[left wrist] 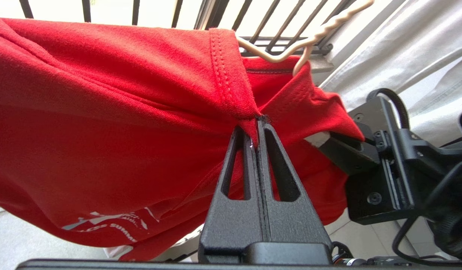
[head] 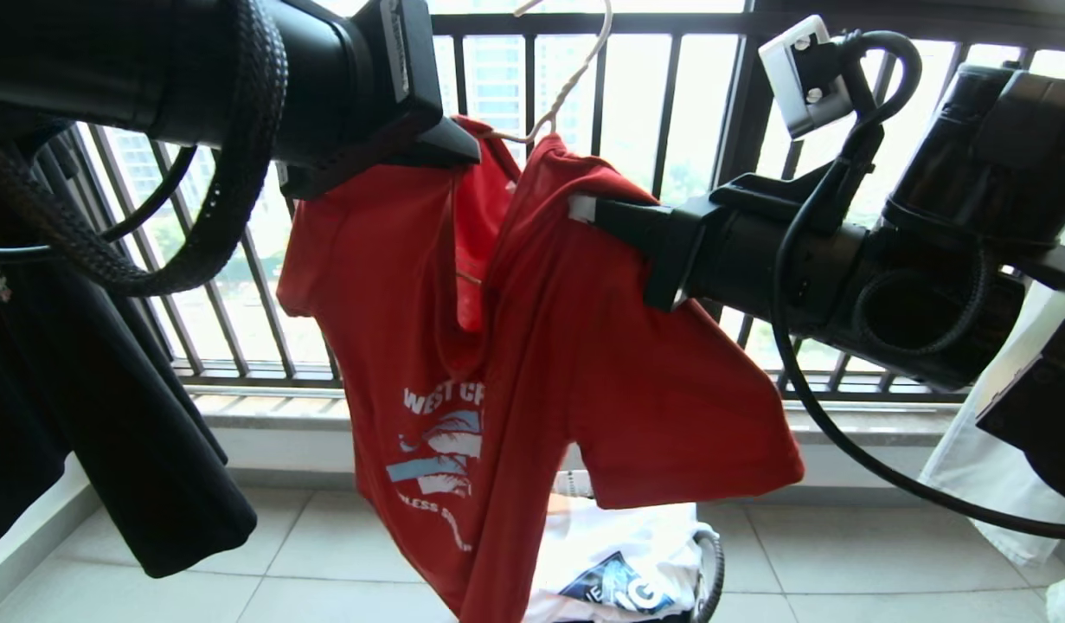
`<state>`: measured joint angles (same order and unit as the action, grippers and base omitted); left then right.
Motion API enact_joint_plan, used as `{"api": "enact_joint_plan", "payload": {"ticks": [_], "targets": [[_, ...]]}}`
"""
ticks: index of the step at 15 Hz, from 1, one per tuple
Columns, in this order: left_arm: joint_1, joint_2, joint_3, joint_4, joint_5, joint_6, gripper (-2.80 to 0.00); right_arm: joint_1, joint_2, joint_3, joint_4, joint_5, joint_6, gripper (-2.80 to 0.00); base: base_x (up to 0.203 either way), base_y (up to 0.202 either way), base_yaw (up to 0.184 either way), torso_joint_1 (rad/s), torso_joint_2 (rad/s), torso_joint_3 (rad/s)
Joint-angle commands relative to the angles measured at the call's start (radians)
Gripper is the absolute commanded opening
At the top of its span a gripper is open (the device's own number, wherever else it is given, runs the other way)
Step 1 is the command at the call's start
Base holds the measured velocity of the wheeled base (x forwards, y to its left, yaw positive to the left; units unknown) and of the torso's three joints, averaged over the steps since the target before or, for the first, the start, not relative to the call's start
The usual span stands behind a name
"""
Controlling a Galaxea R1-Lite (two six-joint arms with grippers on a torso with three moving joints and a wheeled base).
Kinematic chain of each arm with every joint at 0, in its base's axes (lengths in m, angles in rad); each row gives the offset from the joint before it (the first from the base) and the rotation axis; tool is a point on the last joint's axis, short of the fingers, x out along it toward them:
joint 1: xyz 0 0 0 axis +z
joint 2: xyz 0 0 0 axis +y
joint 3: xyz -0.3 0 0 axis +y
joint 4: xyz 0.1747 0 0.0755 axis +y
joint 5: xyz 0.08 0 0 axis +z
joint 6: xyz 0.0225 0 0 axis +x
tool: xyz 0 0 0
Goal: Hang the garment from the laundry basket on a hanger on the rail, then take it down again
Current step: Hang the clothes on the clothes rack
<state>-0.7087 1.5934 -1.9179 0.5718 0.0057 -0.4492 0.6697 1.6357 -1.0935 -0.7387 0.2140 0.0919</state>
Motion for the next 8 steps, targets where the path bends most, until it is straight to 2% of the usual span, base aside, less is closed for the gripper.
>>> {"api": "enact_joint_plan", "payload": {"ticks": [1, 3, 6, 8], "targets": [[-0.035, 0.000, -0.012, -0.054, 0.016, 0.002, -2.80, -0.002, 0.030, 0.024, -0.065, -0.001, 0.003, -2.80, 0.000, 0.000, 0.000, 0.000, 0.00, 0.000], [-0.080, -0.018, -0.013, -0.059, 0.053, 0.007, -2.80, -0.003, 0.019, 0.020, -0.067, -0.001, 0.005, -2.80, 0.000, 0.000, 0.000, 0.000, 0.00, 0.000], [-0.145, -0.072, -0.013, -0.061, 0.063, 0.061, -2.80, -0.001, 0.009, 0.020, -0.067, 0.002, 0.000, -2.80, 0.000, 0.000, 0.000, 0.000, 0.00, 0.000], [-0.188, -0.087, -0.011, -0.060, 0.097, 0.080, -2.80, -0.001, -0.001, 0.020, -0.067, 0.004, 0.000, -2.80, 0.000, 0.000, 0.000, 0.000, 0.00, 0.000]]}}
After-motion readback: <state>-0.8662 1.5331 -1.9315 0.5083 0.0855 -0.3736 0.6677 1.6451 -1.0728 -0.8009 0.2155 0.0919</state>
